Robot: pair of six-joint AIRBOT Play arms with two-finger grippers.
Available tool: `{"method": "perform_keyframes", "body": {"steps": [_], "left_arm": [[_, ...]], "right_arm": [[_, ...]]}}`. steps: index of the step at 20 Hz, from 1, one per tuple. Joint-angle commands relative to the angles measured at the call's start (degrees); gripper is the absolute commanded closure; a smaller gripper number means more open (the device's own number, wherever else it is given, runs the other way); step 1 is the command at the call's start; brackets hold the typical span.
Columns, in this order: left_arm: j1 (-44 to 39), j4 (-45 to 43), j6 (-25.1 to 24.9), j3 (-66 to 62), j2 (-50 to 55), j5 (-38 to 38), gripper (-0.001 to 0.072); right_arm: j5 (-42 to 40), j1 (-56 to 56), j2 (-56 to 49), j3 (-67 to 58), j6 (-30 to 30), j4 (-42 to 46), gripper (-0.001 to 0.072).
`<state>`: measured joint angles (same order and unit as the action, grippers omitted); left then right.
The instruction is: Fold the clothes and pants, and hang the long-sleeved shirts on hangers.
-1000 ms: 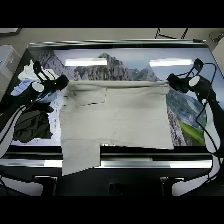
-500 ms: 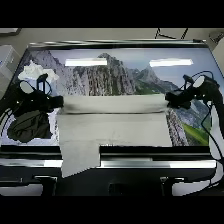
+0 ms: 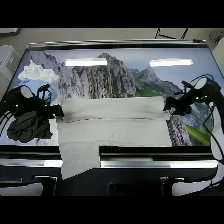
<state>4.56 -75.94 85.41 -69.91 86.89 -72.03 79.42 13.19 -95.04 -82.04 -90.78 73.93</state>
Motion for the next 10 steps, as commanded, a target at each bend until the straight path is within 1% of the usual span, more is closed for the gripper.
{"method": "perform_keyframes", "body": {"steps": [1, 2, 3, 4, 5, 8, 10], "left_arm": [[4.98, -0.15, -3.17, -1.9, -1.84, -12.17, 0.0156], [6.69, 0.02, -3.19, -0.28, -3.28, -14.27, 0.0158], [8.04, 0.11, -3.48, 3.5, -5.53, -15.06, 0.016], [8.96, 0.68, -4.55, 9.31, -8.35, -14.36, 0.0204], [9.53, 2.67, -4.79, 16.09, -11.3, -12.24, 0.0221], [9.66, 11.8, -10.75, 35.76, -20.37, -4.81, 0.0221], [9.66, 12.92, -12.0, 42.69, -23.5, -1.38, 0.0221]], "right_arm": [[13.99, 5.77, 0.87, -3.96, 2.56, -0.17, 0.0133], [16.24, 8.57, 1.81, -2.97, 2.36, 0.57, 0.0135], [16.28, 11.04, 3.39, -0.46, 1.7, 0.92, 0.0137], [15.61, 12.68, 4.96, 2.62, 1.55, 0.94, 0.0138], [14.88, 13.68, 6.6, 6.38, 1.62, 0.94, 0.0139], [14.36, 13.86, 9.22, 14.19, 3.39, 0.76, 0.0141], [14.64, 13.86, 9.33, 15.96, 3.39, -0.87, 0.0144]]}}
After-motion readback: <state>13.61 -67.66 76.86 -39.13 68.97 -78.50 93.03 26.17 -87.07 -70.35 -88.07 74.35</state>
